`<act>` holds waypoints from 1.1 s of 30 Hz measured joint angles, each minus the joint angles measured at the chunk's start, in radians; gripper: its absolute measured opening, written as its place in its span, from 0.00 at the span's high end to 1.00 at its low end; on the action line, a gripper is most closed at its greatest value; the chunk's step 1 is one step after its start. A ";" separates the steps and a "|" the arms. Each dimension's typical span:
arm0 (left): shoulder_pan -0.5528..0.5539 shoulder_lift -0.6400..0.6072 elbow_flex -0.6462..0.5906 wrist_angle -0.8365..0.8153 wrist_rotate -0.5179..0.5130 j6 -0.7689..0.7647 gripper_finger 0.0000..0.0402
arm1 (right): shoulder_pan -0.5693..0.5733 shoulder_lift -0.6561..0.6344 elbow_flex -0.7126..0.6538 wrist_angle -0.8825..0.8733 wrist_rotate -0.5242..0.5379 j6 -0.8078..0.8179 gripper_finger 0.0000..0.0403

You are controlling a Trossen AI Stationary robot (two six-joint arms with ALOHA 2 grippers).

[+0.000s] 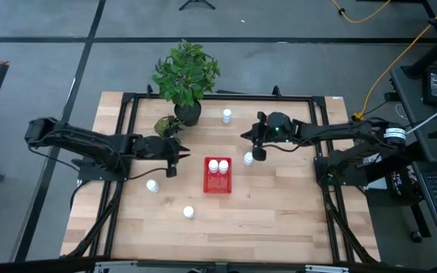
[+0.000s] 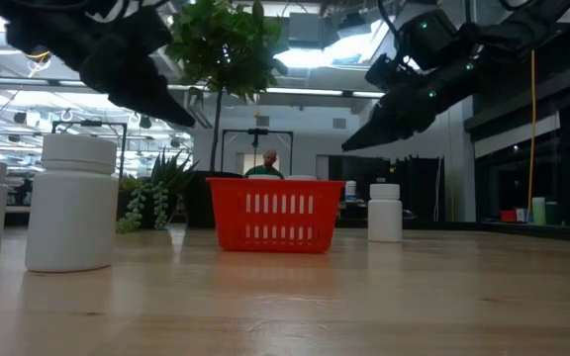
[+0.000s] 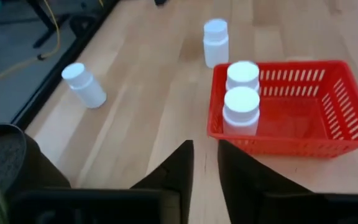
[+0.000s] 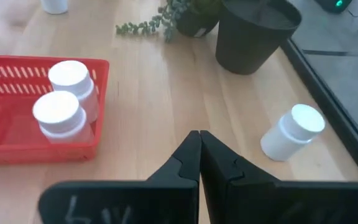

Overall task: Pick and place pill bottles into a basket
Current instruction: Put the white medicine bottle into the red bin

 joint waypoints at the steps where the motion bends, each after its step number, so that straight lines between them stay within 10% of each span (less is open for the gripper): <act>1: 0.000 -0.017 -0.016 0.016 0.000 0.001 0.86 | -0.001 0.011 0.000 0.014 0.000 0.000 0.98; 11: 0.065 -0.139 -0.104 0.072 -0.051 0.079 0.99 | -0.059 0.058 0.002 0.199 0.011 0.001 0.98; 23: 0.208 -0.137 -0.111 0.162 0.089 0.154 0.99 | -0.222 0.240 0.249 -0.060 -0.140 0.026 0.96; 33: 0.248 -0.073 -0.111 0.169 0.184 0.131 0.99 | -0.258 0.346 0.485 -0.349 -0.158 -0.095 0.66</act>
